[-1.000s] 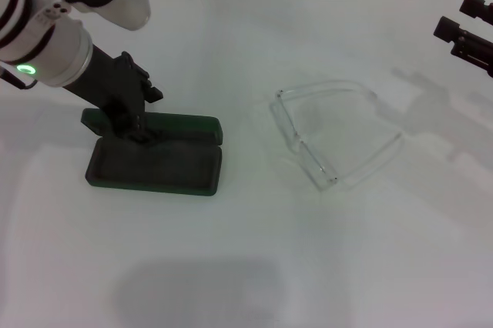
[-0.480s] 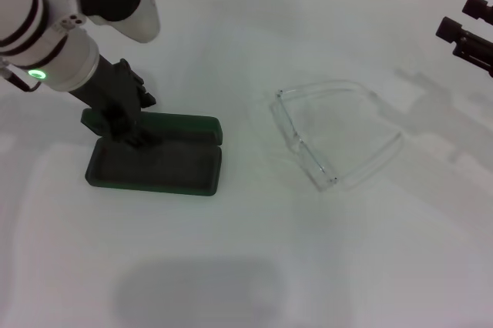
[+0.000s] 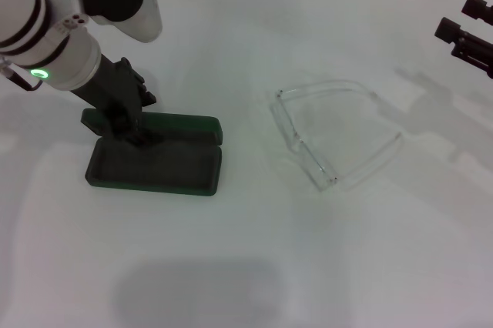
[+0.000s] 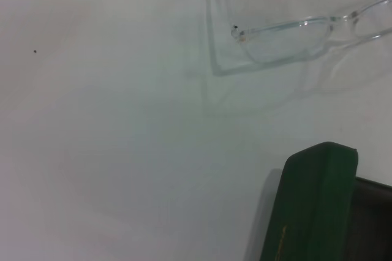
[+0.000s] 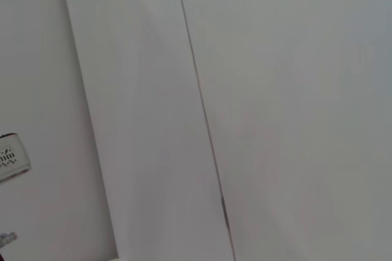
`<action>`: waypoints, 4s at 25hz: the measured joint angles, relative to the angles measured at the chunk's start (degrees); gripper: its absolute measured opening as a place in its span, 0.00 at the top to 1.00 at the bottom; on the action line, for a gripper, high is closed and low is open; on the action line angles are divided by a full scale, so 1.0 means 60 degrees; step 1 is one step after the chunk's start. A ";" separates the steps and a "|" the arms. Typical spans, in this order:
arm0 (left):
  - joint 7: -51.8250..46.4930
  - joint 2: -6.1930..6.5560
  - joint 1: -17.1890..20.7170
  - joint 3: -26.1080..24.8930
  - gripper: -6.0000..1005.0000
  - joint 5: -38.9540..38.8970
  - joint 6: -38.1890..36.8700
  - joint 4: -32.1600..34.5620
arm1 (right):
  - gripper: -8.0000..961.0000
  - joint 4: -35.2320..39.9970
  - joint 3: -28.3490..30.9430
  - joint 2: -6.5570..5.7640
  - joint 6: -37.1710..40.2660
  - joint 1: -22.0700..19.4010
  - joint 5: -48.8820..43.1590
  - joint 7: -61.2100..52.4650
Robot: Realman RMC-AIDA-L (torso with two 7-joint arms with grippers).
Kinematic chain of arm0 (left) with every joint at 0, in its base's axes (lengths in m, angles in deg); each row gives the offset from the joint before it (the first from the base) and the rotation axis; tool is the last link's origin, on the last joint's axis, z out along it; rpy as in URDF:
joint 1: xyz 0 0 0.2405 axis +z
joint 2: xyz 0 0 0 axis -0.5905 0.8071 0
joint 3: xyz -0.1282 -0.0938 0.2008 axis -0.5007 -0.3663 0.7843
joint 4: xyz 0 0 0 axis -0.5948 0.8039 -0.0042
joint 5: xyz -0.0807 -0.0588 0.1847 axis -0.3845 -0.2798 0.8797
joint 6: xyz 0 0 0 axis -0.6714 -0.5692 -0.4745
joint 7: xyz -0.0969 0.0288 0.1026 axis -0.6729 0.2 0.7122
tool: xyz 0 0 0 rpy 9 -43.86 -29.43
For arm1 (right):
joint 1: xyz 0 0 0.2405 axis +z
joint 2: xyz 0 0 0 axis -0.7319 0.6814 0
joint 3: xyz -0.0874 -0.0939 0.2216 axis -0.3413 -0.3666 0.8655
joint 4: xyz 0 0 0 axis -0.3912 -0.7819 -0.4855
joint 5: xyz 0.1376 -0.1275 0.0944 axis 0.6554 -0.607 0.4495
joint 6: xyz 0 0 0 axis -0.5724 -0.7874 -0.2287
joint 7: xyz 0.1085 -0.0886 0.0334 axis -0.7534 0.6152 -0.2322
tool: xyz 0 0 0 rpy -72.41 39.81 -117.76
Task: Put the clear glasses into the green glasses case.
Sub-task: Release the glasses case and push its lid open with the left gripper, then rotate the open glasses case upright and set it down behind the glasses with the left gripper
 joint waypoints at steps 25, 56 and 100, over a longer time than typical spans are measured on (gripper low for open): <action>-0.0043 -0.0001 0.0110 0.0577 0.74 -0.0089 0.0083 0.0113 | 0.26 -0.0177 0.0000 0.0000 0.0038 -0.0035 0.0101 0.0073; -0.1930 -0.0075 0.1327 0.3471 0.79 -0.0699 0.0291 0.3050 | 0.27 -0.0300 -0.0001 0.0000 0.0445 -0.0573 0.0347 0.0156; -0.3716 -0.0101 0.0163 0.6469 0.78 -0.0921 0.3163 0.1781 | 0.28 -0.0661 0.0375 -0.0013 0.0833 -0.1019 0.0512 0.0819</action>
